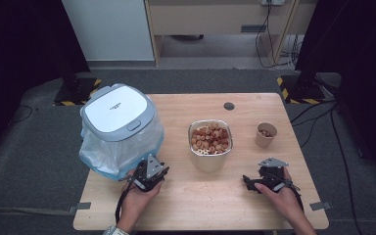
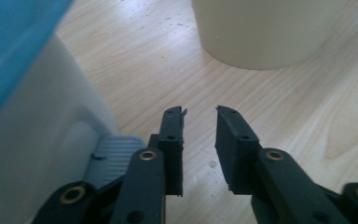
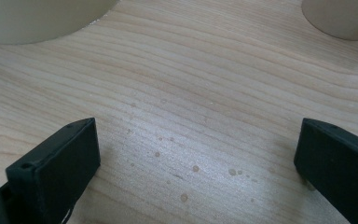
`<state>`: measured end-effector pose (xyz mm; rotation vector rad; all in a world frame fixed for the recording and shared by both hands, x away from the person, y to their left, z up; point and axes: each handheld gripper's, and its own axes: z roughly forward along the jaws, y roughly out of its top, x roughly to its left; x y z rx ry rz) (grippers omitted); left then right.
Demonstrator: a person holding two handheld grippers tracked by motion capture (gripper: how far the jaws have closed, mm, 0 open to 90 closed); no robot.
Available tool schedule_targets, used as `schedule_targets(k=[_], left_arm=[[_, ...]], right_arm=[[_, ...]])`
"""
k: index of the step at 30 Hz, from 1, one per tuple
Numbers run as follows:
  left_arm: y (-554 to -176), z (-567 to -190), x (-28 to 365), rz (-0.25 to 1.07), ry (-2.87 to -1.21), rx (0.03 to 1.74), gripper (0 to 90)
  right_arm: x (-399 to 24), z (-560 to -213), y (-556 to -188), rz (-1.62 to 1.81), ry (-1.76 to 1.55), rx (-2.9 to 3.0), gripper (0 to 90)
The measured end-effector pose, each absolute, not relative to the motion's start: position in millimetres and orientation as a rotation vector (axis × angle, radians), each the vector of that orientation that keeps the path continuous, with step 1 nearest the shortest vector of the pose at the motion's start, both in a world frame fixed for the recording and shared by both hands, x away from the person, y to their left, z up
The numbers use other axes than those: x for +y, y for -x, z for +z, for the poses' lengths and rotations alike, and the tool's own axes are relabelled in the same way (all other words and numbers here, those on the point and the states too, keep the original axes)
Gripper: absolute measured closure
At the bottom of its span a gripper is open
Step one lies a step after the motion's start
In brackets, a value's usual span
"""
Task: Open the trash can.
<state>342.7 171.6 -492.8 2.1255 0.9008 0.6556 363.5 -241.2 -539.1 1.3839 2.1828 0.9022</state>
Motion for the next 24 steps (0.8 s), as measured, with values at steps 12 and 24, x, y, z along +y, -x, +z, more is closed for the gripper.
schedule_targets(k=[12,24], left_arm=[[-351.0,-500.4,179.3,0.731,-2.14,0.935,83.4],[-348.0,-499.7,193.7,0.78,-2.136,0.987,83.9]], right_arm=[[-242.2,-539.2,-363.1,0.906,-1.368,2.193,0.6],[-242.8,-539.1,-362.5,0.908,-1.361,2.201,0.6]])
